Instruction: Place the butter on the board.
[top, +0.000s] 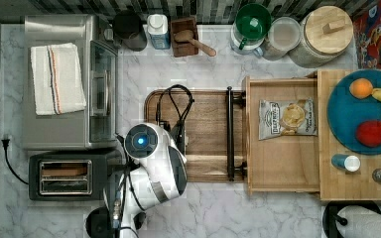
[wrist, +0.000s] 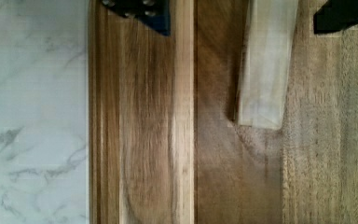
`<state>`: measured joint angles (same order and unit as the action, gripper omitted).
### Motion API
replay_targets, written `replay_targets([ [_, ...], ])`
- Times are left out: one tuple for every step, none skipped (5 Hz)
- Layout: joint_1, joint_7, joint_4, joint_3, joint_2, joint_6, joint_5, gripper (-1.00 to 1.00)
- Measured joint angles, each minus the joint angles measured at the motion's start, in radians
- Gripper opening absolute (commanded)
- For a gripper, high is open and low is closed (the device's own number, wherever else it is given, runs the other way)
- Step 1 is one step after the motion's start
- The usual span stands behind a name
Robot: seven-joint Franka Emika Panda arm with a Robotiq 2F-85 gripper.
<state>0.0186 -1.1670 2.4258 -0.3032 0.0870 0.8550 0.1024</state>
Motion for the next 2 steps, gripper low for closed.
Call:
replay_targets([
  [-0.003,-0.001,-0.002,0.0,0.0,0.008,0.004,1.0],
  [-0.003,0.0,-0.002,0.002,-0.001,0.007,0.004,1.0],
])
